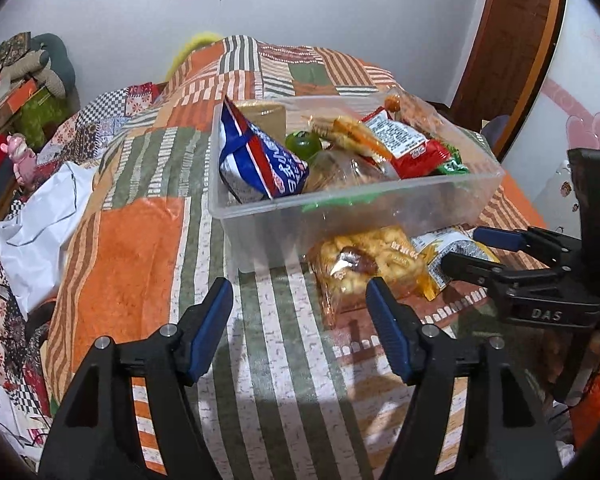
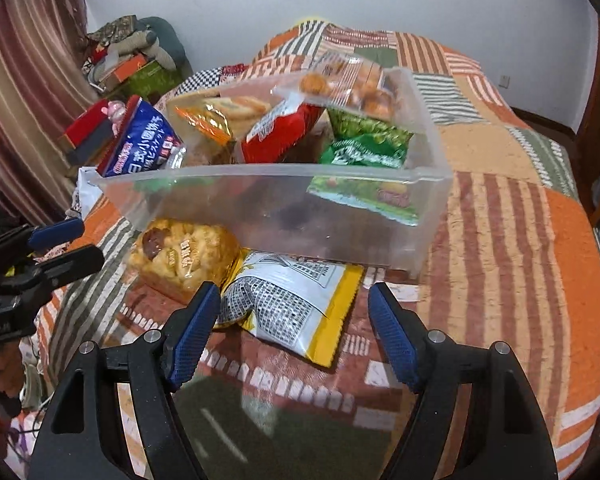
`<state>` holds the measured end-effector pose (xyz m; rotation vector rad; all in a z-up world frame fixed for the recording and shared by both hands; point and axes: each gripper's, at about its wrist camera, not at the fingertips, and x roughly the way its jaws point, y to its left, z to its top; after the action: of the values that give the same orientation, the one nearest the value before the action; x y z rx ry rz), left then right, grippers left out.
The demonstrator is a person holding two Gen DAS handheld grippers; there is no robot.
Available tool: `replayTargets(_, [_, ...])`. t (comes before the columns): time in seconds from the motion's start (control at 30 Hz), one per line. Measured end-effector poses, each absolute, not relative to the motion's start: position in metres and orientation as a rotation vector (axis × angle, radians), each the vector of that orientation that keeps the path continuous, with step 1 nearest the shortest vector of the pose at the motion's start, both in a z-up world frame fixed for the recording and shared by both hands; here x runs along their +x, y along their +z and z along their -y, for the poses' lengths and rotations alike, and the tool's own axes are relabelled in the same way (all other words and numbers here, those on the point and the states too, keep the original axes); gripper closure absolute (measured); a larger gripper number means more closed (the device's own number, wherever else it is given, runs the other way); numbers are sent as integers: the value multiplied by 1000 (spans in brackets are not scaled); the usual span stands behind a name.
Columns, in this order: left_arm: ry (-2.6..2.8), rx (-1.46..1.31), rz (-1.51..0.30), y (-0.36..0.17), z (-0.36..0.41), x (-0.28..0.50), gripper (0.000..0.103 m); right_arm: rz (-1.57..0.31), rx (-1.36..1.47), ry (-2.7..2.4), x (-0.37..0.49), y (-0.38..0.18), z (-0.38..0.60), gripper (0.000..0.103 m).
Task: Organize snacks
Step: 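Grasp the square nut cake with left tool while right tool grasps the white-and-yellow bag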
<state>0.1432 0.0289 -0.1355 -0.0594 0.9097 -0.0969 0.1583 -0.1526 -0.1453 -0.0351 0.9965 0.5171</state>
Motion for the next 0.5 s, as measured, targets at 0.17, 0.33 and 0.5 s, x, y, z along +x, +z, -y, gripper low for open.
replayTargets(0.17, [-106, -76, -922, -142, -30, 146, 24, -1015, -18, 520, 164, -151, 146, 27])
replayTargets(0.33, [-121, -106, -942, -146, -27, 152, 21, -1016, -38, 523, 160, -152, 145, 30])
replayTargets(0.5, [-134, -86, -961, -149, -16, 157, 20, -1014, -8, 573, 157, -151, 157, 49])
